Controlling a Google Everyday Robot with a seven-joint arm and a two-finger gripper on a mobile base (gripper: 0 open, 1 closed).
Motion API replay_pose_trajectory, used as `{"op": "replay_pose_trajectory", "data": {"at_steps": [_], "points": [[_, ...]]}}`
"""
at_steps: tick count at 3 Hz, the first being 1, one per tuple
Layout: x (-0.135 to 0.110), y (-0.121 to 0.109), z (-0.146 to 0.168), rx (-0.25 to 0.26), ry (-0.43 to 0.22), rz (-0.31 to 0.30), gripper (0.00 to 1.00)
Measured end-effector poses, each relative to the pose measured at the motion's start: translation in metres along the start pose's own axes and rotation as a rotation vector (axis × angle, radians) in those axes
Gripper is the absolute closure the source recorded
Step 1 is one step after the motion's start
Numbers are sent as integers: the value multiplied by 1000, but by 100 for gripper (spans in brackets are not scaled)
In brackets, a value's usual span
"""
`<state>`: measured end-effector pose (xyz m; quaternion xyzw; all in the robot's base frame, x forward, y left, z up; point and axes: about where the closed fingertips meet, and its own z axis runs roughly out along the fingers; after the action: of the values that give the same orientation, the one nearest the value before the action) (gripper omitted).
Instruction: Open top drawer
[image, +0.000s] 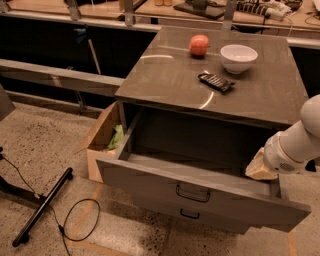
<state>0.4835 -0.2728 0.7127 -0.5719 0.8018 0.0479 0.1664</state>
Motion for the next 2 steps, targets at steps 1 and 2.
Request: {"op": "replay_pose_trajectory", "data": {"at_steps": [1, 2], "points": [[6, 10, 11, -28, 12, 9, 100], [10, 18, 22, -90, 13, 9, 100]]}}
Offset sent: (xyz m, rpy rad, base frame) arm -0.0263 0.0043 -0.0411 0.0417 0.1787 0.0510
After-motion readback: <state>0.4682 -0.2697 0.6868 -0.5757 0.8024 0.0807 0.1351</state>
